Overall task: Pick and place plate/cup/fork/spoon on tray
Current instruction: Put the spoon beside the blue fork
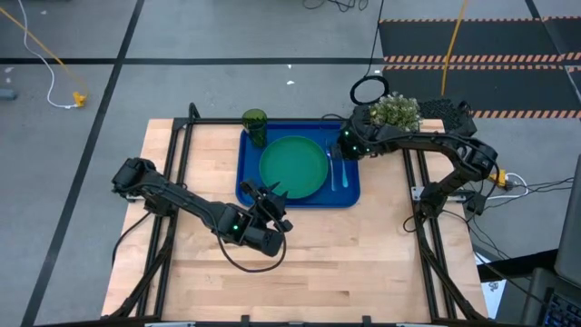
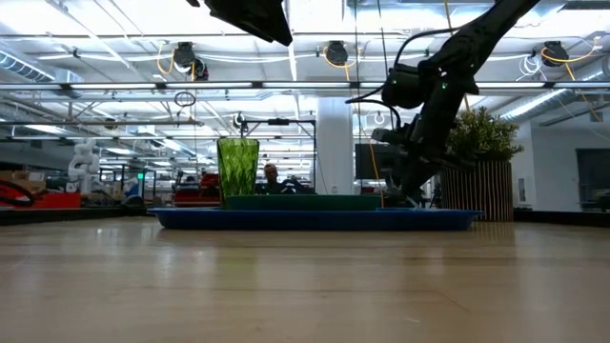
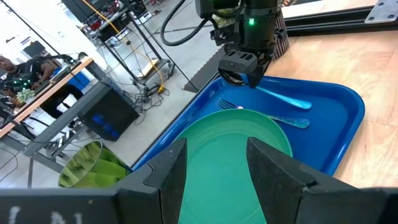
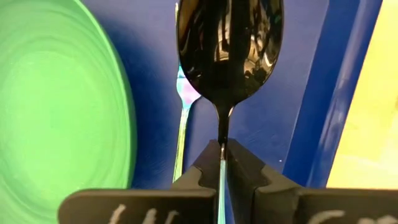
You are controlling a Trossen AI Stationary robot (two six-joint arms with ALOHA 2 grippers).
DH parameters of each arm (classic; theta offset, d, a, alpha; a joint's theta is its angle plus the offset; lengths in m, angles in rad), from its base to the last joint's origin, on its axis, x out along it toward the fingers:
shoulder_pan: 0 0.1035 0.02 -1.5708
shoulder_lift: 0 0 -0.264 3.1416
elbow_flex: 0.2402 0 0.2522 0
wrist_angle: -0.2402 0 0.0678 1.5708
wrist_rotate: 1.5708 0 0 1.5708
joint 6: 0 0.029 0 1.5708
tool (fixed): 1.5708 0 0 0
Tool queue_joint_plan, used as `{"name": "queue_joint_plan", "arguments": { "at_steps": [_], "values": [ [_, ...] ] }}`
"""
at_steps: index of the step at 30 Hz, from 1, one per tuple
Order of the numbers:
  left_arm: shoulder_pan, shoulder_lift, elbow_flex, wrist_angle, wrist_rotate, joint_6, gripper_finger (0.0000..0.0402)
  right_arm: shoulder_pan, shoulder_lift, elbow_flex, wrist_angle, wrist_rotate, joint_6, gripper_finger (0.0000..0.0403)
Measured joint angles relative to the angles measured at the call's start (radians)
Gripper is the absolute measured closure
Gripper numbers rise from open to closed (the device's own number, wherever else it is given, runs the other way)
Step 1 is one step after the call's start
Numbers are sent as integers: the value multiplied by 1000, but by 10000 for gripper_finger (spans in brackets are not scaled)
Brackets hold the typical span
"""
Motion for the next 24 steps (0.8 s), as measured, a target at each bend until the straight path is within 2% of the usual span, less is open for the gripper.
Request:
{"name": "queue_joint_plan", "arguments": {
  "at_steps": [11, 24],
  "values": [
    [0, 0, 0, 0, 0, -1, 231, 29, 0, 0, -1, 48, 9, 401],
    [0, 0, 0, 0, 0, -2, 231, 16, 0, -61, 56, 46, 16, 401]
  ]
}}
